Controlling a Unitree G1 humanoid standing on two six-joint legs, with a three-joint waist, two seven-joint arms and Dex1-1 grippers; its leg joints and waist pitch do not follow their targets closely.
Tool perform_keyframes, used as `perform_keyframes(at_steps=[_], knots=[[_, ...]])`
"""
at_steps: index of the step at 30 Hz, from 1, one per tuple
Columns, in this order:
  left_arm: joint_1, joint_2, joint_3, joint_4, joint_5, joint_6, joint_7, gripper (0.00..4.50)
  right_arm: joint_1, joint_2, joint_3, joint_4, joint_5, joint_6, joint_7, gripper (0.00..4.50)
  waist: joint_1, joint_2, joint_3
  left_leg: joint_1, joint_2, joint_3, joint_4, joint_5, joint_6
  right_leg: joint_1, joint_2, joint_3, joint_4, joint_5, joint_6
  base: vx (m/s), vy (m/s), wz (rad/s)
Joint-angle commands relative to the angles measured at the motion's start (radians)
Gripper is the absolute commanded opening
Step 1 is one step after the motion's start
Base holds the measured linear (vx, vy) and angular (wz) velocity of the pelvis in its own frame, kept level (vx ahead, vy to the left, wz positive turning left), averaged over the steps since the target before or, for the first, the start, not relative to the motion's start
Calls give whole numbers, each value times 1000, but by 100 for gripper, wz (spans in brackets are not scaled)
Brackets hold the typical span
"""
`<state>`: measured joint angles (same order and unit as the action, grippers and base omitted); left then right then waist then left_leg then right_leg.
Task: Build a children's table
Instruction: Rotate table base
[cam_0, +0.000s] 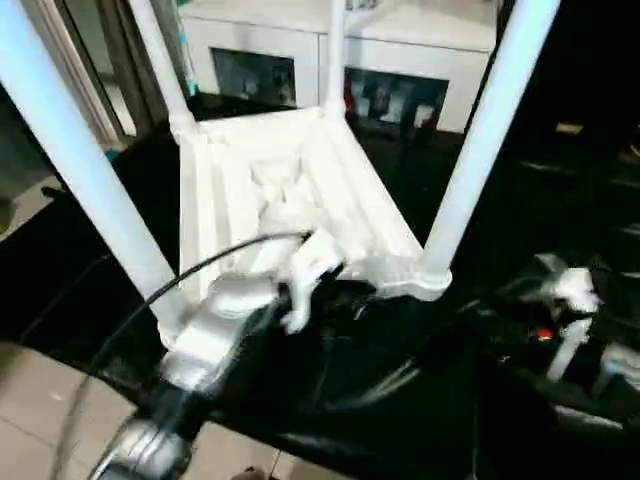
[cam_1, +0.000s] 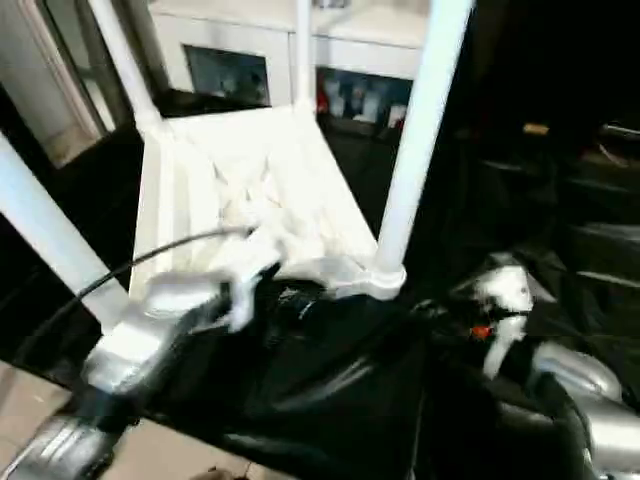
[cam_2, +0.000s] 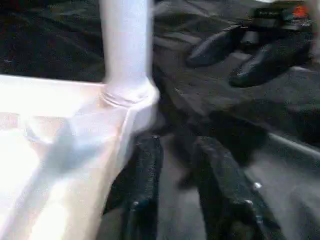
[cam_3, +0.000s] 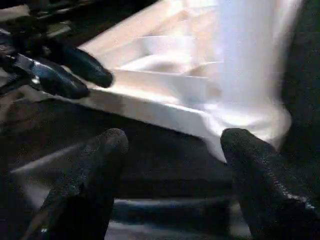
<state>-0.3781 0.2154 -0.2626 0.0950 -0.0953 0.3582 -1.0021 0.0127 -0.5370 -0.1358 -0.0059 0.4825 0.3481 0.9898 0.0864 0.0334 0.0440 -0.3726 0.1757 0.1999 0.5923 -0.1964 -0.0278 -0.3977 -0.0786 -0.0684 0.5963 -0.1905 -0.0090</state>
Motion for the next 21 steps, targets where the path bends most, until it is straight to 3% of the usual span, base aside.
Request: perform_keyframes(at_steps=[1, 4, 5, 7, 8, 10, 11, 14, 15, 16, 17, 18, 21], knots=[[27, 24, 5, -94, -31, 59, 2, 154, -14, 17, 35, -28, 6, 13, -4, 297, -2, -17, -39, 16, 69, -33, -80, -256, 63, 35, -77, 48, -95, -379, -176, 0, 0, 0], [74, 49, 35, -159, -52, 105, 17, 180, -51, 69, 64, -8, -22, 3, -46, 268, -5, -16, -41, 12, 66, -35, -83, -249, 42, 37, -76, 50, -92, -362, -174, 0, 0, 0], [108, 72, 53, -210, -64, 143, 16, 187, -77, 108, 85, 10, -42, -10, -74, 257, -6, -15, -47, 17, 66, -35, -81, -235, 30, 35, -75, 51, -84, -330, -176, 0, 0, 0], [133, 94, 61, -244, -76, 172, 6, 200, -94, 135, 98, 27, -57, -17, -99, 247, -14, -13, -46, 6, 62, -36, -84, -214, 30, 40, -72, 49, -79, -292, -185, 0, 0, 0], [157, 120, 68, -271, -90, 195, -12, 200, -112, 162, 110, 46, -68, -25, -117, 247, -12, -12, -49, 20, 63, -32, -79, -217, 26, 33, -71, 52, -80, -277, -186, 0, 0, 0], [204, 165, 91, -311, -119, 225, -42, 230, -143, 209, 131, 81, -79, -36, -138, 209, -15, -10, -48, 12, 60, -32, -81, -203, 30, 37, -70, 53, -77, -256, -194, 0, 0, 0], [221, 183, 101, -333, -135, 245, -47, 230, -153, 222, 140, 92, -82, -39, -148, 209, -14, -8, -54, 17, 61, -32, -78, -174, 32, 35, -70, 52, -69, -209, -206, 0, 0, 0], [273, 276, 138, -382, -178, 281, -99, 246, -204, 270, 156, 154, -96, -57, -186, 182, -17, -7, -54, 14, 58, -30, -75, -141, 41, 37, -65, 51, -59, -142, -224, 0, 0, 0], [273, 276, 138, -382, -178, 281, -99, 258, -204, 270, 156, 154, -96, -57, -186, 172, -20, -4, -53, 16, 57, -30, -77, -149, 41, 36, -64, 50, -60, -148, -226, 0, 0, 0], [290, 311, 149, -401, -198, 301, -123, 267, -223, 282, 156, 179, -109, -72, -205, 166, -22, -13, -51, 15, 56, -27, -77, -154, 41, 37, -62, 50, -62, -154, -224, 0, 0, 0], [290, 311, 149, -401, -198, 301, -123, 272, -223, 282, 156, 179, -109, -72, -205, 161, -22, -7, -51, 17, 57, -29, -79, -163, 34, 37, -66, 52, -61, -172, -226, 0, 0, 0], [308, 346, 159, -420, -219, 320, -153, 278, -252, 293, 148, 216, -126, -89, -239, 138, -22, -6, -48, 22, 59, -27, -81, -185, 24, 32, -64, 53, -66, -201, -216, 0, 0, 0], [343, 404, 174, -463, -263, 370, -190, 311, -310, 313, 123, 298, -167, -134, -319, 119, -33, -6, -46, 20, 54, -29, -86, -219, -6, 33, -65, 54, -65, -248, -211, 0, 0, 0]])
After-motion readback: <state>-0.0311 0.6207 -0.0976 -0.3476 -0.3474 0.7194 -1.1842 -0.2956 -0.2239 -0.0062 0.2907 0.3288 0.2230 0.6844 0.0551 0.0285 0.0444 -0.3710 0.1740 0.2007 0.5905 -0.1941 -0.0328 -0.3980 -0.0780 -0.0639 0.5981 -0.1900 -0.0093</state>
